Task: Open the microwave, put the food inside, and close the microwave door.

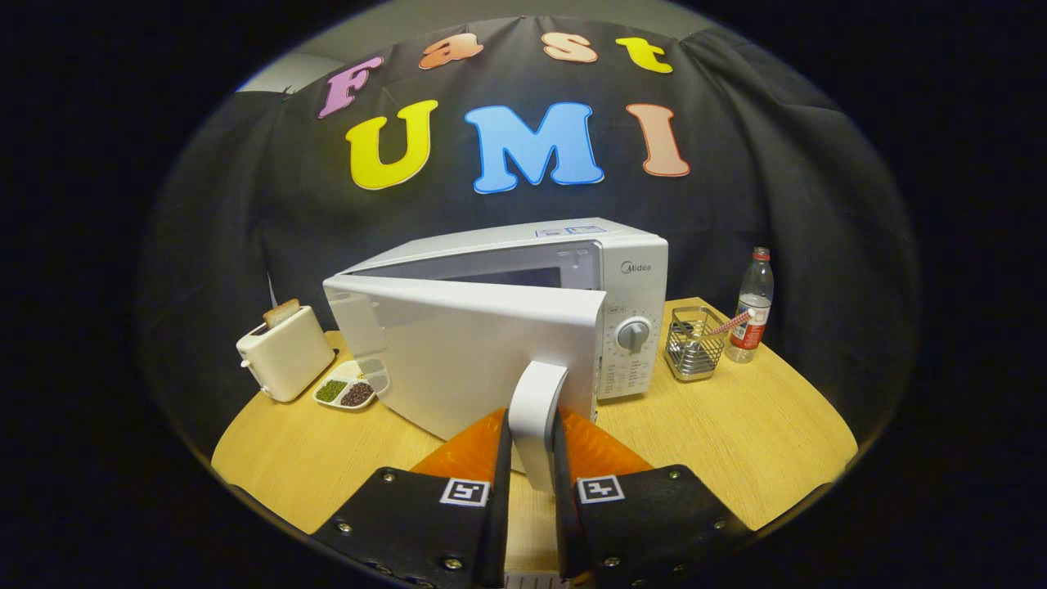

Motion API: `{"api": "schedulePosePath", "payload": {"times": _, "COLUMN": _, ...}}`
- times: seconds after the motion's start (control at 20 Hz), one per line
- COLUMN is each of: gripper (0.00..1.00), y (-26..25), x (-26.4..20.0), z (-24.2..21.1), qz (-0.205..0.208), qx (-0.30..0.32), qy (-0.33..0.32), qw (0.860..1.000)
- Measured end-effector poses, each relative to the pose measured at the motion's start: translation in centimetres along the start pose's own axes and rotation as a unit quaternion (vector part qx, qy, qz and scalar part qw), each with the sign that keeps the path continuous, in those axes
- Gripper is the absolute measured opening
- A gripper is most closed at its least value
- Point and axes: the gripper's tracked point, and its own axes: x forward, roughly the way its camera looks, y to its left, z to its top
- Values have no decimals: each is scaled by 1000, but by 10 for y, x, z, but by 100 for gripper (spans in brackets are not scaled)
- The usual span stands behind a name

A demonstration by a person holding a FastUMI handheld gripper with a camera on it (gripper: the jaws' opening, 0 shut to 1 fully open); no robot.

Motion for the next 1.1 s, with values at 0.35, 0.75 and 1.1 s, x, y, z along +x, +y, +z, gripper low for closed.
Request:
{"api": "schedulePosePath", "payload": {"times": 0.35, "gripper": 28, "y": 42, "x": -40, "z": -27, "qz": 28, "qx": 4, "qy": 18, "qw": 999}}
{"api": "schedulePosePath", "payload": {"times": 0.75, "gripper": 28, "y": 88, "x": -77, "z": -46, "qz": 37, "qx": 2, "qy": 10, "qw": 999}}
{"api": "schedulePosePath", "payload": {"times": 1.1, "gripper": 28, "y": 148, "x": -101, "z": -67, "qz": 60, "qx": -15, "qy": 11, "qw": 998}}
